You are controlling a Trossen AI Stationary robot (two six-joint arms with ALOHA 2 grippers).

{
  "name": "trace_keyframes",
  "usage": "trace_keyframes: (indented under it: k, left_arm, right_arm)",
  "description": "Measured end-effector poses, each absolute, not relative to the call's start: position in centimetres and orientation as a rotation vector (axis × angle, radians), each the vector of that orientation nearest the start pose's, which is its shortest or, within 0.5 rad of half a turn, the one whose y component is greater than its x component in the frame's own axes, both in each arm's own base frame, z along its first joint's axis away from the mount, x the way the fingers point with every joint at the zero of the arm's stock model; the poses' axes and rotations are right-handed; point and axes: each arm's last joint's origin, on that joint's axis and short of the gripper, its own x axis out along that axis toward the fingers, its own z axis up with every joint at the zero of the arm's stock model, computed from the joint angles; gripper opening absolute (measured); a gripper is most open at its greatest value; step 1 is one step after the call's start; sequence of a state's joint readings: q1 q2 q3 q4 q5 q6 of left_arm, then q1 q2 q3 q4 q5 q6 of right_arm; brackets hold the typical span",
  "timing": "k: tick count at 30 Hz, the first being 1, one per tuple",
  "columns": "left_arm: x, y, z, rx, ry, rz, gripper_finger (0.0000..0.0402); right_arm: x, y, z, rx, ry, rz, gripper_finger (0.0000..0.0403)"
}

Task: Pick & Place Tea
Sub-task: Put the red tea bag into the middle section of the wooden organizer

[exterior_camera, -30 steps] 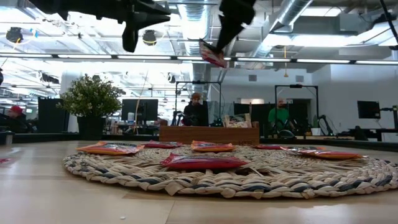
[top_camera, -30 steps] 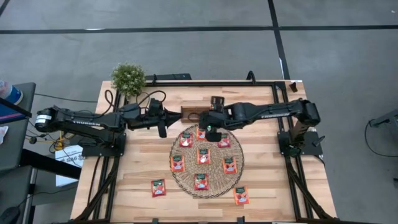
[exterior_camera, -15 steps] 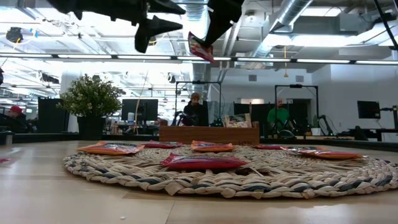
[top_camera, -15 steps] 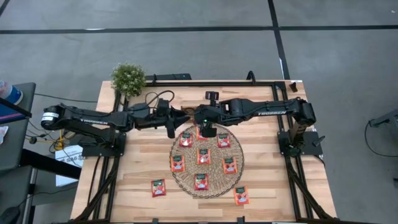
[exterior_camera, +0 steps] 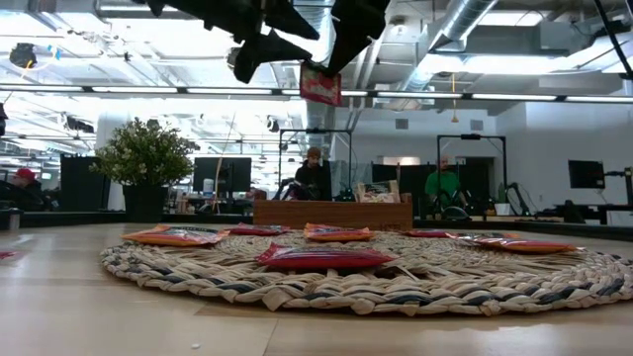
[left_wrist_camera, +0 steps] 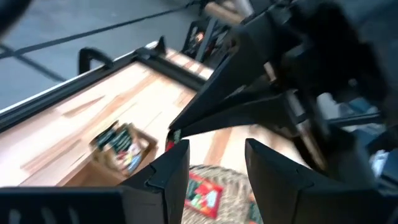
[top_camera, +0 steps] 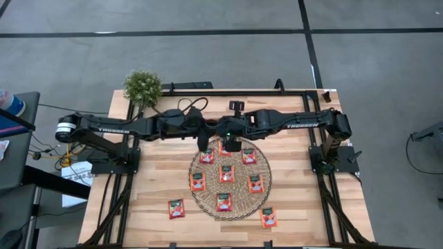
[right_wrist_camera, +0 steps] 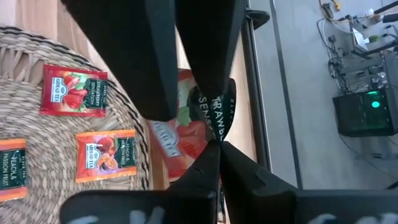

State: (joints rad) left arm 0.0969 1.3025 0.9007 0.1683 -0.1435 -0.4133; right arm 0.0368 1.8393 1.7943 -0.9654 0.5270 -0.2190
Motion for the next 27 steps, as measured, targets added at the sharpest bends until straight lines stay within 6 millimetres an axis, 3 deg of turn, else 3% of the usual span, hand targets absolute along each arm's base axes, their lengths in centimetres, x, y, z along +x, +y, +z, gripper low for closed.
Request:
trace_keyframes:
  k: [17,27]
  left_arm:
    - [29.0,4.7,29.3,-0.391,0.242,0.397,0.015]
    - [29.1,4.6,29.5,-0.381,0.238,0.318,0.015]
  right_arm:
    - [38.5,-0.1,32.8,-0.487,1.05,-0.34,0.0]
    - [38.5,-0.1,32.7,-0.506,1.06,-0.324,0.0]
